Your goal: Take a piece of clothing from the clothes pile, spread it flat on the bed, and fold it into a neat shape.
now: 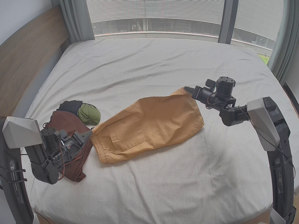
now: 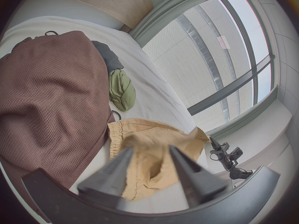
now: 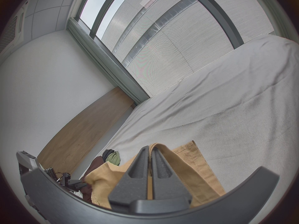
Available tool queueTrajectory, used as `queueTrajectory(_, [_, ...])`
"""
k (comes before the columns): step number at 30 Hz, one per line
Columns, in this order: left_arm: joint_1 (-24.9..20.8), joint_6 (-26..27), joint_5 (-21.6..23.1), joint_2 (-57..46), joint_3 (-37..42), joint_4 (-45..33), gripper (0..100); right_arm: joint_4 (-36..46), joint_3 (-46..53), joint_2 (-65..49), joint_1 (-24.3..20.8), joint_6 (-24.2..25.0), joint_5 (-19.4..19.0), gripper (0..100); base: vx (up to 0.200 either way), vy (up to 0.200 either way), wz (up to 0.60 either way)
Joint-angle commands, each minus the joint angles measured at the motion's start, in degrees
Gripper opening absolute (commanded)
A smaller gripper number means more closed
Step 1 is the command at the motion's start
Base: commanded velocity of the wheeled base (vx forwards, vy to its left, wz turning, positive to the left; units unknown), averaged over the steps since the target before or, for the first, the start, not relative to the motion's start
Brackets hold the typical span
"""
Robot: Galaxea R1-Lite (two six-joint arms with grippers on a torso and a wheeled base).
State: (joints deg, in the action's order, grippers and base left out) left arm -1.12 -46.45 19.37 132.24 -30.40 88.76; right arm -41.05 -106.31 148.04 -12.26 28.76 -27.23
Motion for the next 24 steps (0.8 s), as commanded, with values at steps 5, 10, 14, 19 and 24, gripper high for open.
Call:
queueTrajectory(5, [0.68, -0.05, -0.12, -0.14, -0.80, 0.01, 100, -0.88, -5.04, 2.87, -0.39, -1.42, 4.12, 100, 0.000, 0.000, 0.00])
queueTrajectory(10, [0.68, 0.13, -0.21, -0.58, -0.71, 0.01, 100, -1.14, -8.28, 4.01, -0.22, -1.42, 5.35, 100, 0.000, 0.000, 0.00])
queueTrajectory(14, [0.42, 0.13, -0.21, -1.20, -0.27, 0.01, 100, -1.23, -6.36, 1.99, -0.30, -1.51, 7.19, 100, 0.000, 0.000, 0.00])
queueTrajectory(19, [-0.90, 0.22, -0.03, -3.04, 1.14, 0.10, 100, -1.41, 6.82, -6.10, -0.48, -1.60, 7.63, 100, 0.000, 0.000, 0.00])
queueTrajectory(24, [-3.36, 0.83, 0.14, -5.33, 3.42, 0.10, 100, -3.25, 24.14, -16.56, -2.15, -1.51, 7.46, 100, 0.000, 0.000, 0.00])
